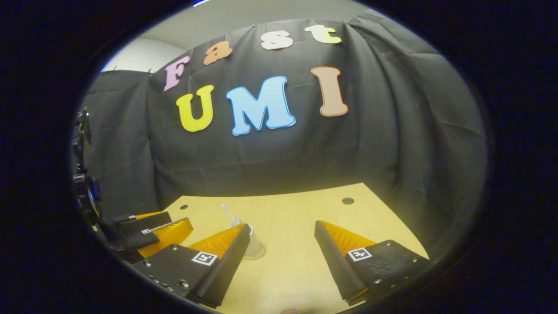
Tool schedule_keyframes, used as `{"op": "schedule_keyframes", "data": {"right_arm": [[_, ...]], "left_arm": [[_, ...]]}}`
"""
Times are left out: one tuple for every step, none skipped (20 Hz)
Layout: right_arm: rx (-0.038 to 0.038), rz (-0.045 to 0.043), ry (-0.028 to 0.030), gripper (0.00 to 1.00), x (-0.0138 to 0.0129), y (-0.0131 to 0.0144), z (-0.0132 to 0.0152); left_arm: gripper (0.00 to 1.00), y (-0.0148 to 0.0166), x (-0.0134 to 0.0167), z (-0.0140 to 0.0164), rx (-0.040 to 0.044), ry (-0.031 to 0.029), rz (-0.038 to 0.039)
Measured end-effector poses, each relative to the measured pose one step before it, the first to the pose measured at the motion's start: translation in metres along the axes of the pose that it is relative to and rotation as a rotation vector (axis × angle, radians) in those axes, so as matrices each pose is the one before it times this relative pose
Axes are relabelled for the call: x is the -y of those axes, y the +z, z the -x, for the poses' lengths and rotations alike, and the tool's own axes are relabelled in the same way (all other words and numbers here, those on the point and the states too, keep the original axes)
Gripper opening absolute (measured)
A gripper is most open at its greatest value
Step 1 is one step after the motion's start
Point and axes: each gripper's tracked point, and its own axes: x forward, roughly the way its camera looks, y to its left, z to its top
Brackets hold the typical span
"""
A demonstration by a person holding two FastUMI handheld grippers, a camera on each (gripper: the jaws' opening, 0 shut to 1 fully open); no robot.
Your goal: Put the toothbrush and toothpaste on the desktop into the cup, then pick up the cup and place it on the coaster on the desktop.
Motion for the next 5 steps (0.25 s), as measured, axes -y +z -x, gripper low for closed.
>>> {"op": "schedule_keyframes", "data": {"right_arm": [[0.02070, 0.02205, -0.00391, 0.92, -0.00343, 0.00448, 0.00401], [0.02143, 0.02181, -0.00287, 0.92, -0.00380, 0.00513, 0.00341], [0.01433, 0.02157, -0.00723, 0.92, -0.00173, 0.00244, 0.00433], [0.01106, 0.01954, -0.00780, 0.92, -0.00151, 0.00096, 0.00349], [0.00636, 0.01547, -0.00715, 0.92, -0.00217, 0.00018, 0.00444]], "left_arm": [[0.99, 0.00309, -0.00081, 0.00424, 0.01772, -0.00175, 0.00075], [0.99, 0.00358, -0.00217, 0.00392, 0.01732, 0.00241, 0.00308], [0.99, 0.00137, -0.00307, 0.00322, 0.01366, 0.00241, 0.00543], [0.99, 0.00028, -0.00356, 0.00155, 0.00968, 0.00257, 0.00809], [0.99, -0.00057, -0.00228, 0.00258, 0.00601, 0.00247, 0.01305]]}}
